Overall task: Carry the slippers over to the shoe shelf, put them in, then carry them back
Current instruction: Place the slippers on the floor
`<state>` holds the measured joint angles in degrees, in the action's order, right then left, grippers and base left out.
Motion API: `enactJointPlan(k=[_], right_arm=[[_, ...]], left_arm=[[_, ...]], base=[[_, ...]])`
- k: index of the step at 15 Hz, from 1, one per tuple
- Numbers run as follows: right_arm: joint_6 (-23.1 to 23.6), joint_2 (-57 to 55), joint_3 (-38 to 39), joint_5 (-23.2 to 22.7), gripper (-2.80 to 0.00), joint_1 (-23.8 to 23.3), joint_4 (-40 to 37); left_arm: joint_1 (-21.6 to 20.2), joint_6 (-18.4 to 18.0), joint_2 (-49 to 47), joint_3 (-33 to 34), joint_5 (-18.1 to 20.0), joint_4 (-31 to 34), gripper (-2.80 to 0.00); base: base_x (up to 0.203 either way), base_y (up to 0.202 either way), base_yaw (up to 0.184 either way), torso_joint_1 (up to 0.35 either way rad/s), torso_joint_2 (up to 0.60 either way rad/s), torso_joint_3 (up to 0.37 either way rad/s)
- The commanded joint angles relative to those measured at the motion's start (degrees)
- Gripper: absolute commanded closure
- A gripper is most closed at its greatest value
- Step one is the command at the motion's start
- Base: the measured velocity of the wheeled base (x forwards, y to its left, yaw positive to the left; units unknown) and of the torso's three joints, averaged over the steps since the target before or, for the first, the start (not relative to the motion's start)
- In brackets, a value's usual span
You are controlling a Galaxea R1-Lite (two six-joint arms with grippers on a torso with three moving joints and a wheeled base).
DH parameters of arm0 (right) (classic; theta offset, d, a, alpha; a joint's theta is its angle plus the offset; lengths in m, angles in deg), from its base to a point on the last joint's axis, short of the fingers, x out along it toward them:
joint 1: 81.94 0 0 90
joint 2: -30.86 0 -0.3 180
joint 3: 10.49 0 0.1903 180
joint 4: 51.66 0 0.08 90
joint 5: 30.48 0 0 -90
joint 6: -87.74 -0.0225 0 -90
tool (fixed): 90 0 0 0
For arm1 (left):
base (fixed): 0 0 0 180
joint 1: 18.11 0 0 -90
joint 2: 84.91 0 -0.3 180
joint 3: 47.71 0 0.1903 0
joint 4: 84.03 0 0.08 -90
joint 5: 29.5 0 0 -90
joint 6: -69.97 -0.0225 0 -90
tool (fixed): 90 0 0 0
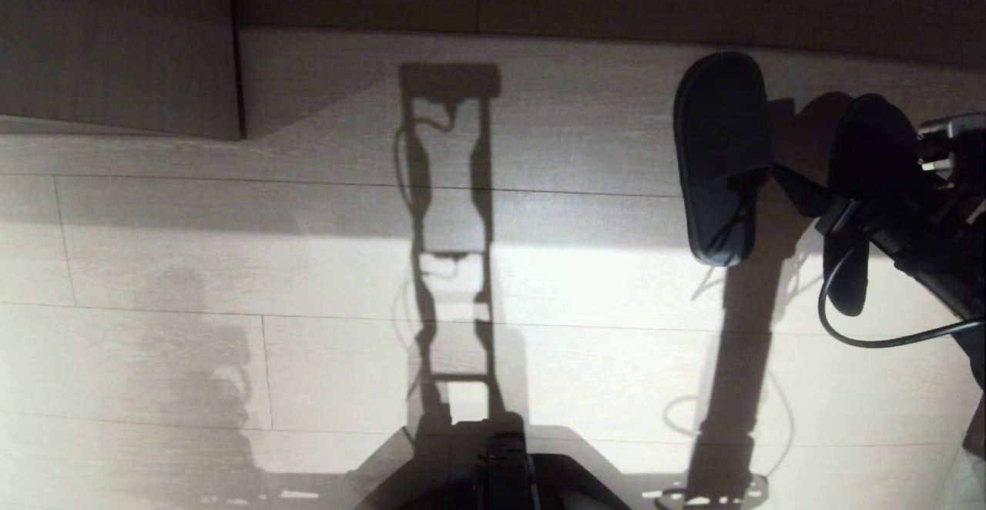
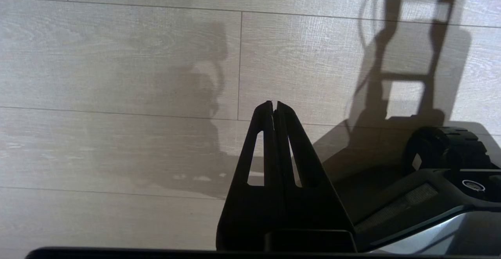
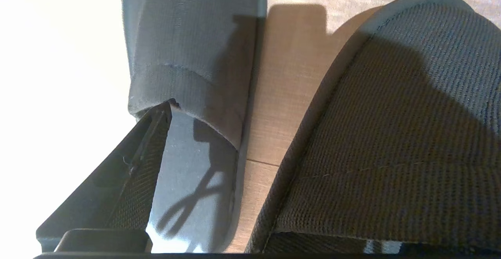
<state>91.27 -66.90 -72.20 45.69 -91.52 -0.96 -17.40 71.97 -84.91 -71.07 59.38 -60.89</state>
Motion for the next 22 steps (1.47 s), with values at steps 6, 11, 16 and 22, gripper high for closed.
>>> enactJointPlan(k=[6, 11, 16, 22], right_arm=[[1.5, -2.0, 1.5, -3.3, -2.8, 0.6, -3.5], [1.0, -5.1, 3.1, -5.3, -2.8, 0.7, -11.2], [1.6, -5.3, 1.2, -20.8, -2.8, 0.2, -23.9], [7.2, -6.6, -0.2, -19.2, -2.8, -1.0, -29.7]], left_arm=[[0.0, 0.0, 0.0, 0.0, 0.0, 0.0, 0.0], [0.0, 0.0, 0.0, 0.0, -0.1, 0.0, 0.0], [0.0, 0.0, 0.0, 0.0, 0.0, 0.0, 0.0], [0.0, 0.0, 0.0, 0.0, 0.0, 0.0, 0.0]], base=[[0.0, 0.0, 0.0, 0.0, 0.0, 0.0], [0.0, 0.0, 0.0, 0.0, 0.0, 0.0], [0.0, 0.0, 0.0, 0.0, 0.0, 0.0], [0.0, 0.0, 0.0, 0.0, 0.0, 0.0]])
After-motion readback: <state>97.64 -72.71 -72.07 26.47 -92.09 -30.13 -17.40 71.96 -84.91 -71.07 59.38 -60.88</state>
